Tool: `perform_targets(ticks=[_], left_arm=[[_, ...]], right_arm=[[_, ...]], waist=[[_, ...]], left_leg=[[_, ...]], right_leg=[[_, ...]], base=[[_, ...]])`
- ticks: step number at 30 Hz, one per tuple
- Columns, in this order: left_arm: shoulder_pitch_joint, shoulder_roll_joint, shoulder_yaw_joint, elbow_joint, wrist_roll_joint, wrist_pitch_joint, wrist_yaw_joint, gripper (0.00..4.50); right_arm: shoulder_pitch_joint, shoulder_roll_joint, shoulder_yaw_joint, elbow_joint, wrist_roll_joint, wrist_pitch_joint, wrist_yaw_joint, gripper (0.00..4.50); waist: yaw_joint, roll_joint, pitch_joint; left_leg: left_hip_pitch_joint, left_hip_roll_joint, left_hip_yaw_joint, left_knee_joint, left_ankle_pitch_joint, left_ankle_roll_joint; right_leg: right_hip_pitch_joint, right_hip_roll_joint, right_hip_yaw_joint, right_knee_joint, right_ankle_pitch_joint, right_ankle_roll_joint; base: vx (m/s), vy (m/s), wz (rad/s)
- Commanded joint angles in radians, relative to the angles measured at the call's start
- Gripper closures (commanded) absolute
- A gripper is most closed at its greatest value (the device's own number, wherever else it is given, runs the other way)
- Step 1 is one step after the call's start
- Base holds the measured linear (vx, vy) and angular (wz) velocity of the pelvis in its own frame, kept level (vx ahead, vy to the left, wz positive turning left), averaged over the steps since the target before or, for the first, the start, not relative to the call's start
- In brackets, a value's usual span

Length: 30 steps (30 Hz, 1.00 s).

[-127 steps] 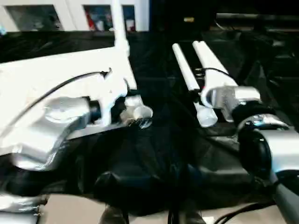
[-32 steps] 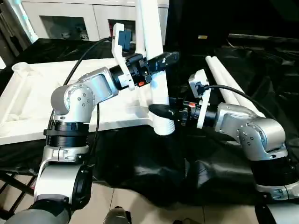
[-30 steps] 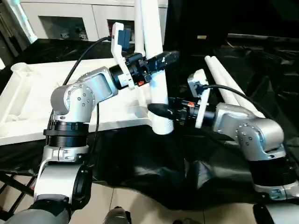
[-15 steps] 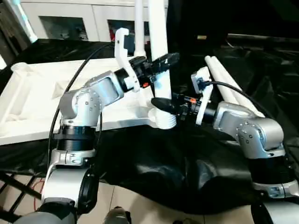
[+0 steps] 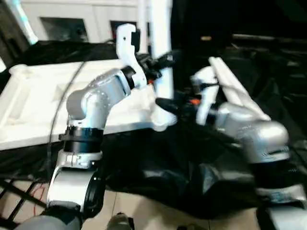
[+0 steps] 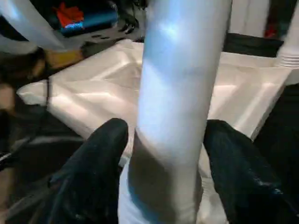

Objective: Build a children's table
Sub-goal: Pick table leg

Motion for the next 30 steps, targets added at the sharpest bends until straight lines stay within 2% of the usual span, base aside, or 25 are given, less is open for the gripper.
perform_targets(ticks=[1,2,5,7,12,13,17,18,20,23,28,29,30], left_arm=[[-0.002,-0.002,-0.018,-0.045,0.021,-0.012,0.028,2.61],[-0.001,-0.001,-0.022,-0.048,0.025,-0.014,0.03,2.61],[0.002,-0.002,-0.028,-0.061,0.032,-0.015,0.035,2.61],[0.003,-0.004,-0.025,-0.065,0.03,-0.009,0.036,2.61],[0.009,0.004,-0.037,-0.076,0.041,-0.011,0.03,2.61],[0.014,0.012,-0.048,-0.08,0.041,-0.011,0.01,2.05],[0.024,0.014,-0.041,-0.082,0.0,0.005,-0.043,1.82],[0.016,0.015,-0.021,-0.054,-0.015,0.011,-0.049,1.57],[0.014,0.016,-0.015,-0.045,-0.02,0.011,-0.056,1.5],[0.013,0.057,-0.015,-0.038,-0.093,0.014,-0.234,1.48],[-0.021,0.054,0.042,0.002,-0.145,0.062,-0.238,1.48],[-0.025,0.052,0.047,0.007,-0.15,0.062,-0.232,1.74],[-0.026,0.047,0.055,0.01,-0.159,0.061,-0.229,1.8]], right_arm=[[-0.019,0.014,0.011,0.023,-0.027,-0.014,-0.052,1.67],[-0.021,0.022,0.008,0.028,-0.028,-0.014,-0.063,1.74],[-0.021,0.047,-0.015,0.032,-0.02,-0.022,-0.072,1.82],[-0.022,0.048,-0.017,0.032,-0.021,-0.023,-0.07,2.11],[-0.023,0.042,-0.025,0.035,-0.021,-0.035,-0.065,2.47],[-0.023,0.038,-0.026,0.035,-0.018,-0.039,-0.061,2.52],[-0.014,0.01,-0.026,0.02,0.008,-0.057,0.009,2.55],[0.004,-0.023,-0.021,-0.018,0.046,-0.057,0.105,2.56],[0.01,-0.035,-0.02,-0.032,0.06,-0.057,0.139,2.56],[0.038,-0.104,-0.058,-0.093,0.179,0.024,0.287,2.57],[0.037,-0.128,-0.09,-0.085,0.223,0.04,0.327,2.57],[0.035,-0.129,-0.096,-0.081,0.229,0.042,0.328,2.57],[0.035,-0.129,-0.099,-0.079,0.234,0.044,0.333,2.57]], waist=[[-0.003,-0.006,-0.105],[-0.005,-0.012,-0.104],[-0.004,-0.008,-0.104],[-0.004,-0.01,-0.103],[-0.007,-0.013,-0.104],[-0.007,-0.013,-0.104],[-0.009,-0.014,-0.103],[-0.008,-0.015,-0.103],[-0.004,-0.016,-0.103],[-0.002,-0.019,-0.103],[-0.002,-0.019,-0.102],[-0.003,-0.02,-0.102],[-0.003,-0.021,-0.103]], left_leg=[[0.021,0.012,-0.005,-0.065,-0.143,-0.036],[0.02,0.013,-0.005,-0.065,-0.145,-0.036],[0.023,0.015,-0.005,-0.066,-0.149,-0.034],[0.021,0.013,-0.004,-0.066,-0.152,-0.032],[0.019,0.012,-0.004,-0.066,-0.144,-0.032],[0.02,0.012,-0.004,-0.066,-0.14,-0.029],[0.019,0.011,-0.002,-0.064,-0.132,-0.022],[0.02,0.011,-0.001,-0.063,-0.147,-0.014],[0.018,0.012,-0.001,-0.062,-0.143,-0.008],[0.018,0.008,0.0,-0.061,-0.131,0.009],[0.019,0.011,-0.001,-0.06,-0.145,0.007],[0.019,0.01,0.0,-0.06,-0.147,0.006],[0.018,0.01,0.0,-0.06,-0.147,0.005]], right_leg=[[0.057,-0.069,0.045,-0.082,-0.164,-0.162],[0.059,-0.07,0.046,-0.082,-0.163,-0.163],[0.056,-0.07,0.046,-0.079,-0.156,-0.163],[0.057,-0.07,0.047,-0.081,-0.159,-0.156],[0.058,-0.07,0.047,-0.081,-0.16,-0.148],[0.058,-0.07,0.047,-0.08,-0.156,-0.149],[0.058,-0.07,0.048,-0.08,-0.148,-0.155],[0.061,-0.069,0.047,-0.081,-0.155,-0.157],[0.063,-0.07,0.048,-0.082,-0.153,-0.154],[0.063,-0.069,0.047,-0.084,-0.157,-0.163],[0.06,-0.071,0.044,-0.084,-0.188,-0.179],[0.06,-0.07,0.044,-0.086,-0.197,-0.176],[0.062,-0.071,0.044,-0.087,-0.207,-0.172]], base=[[0.0,0.0,0.0],[0.0,0.0,0.0],[0.0,0.0,0.0],[0.0,0.0,0.0],[0.0,0.0,0.0],[0.0,0.0,0.0],[0.0,0.0,0.0],[0.0,0.0,0.0],[0.0,0.0,0.0],[0.0,0.0,0.0],[0.0,0.0,0.0],[0.0,0.0,0.0],[0.0,0.0,0.0]])
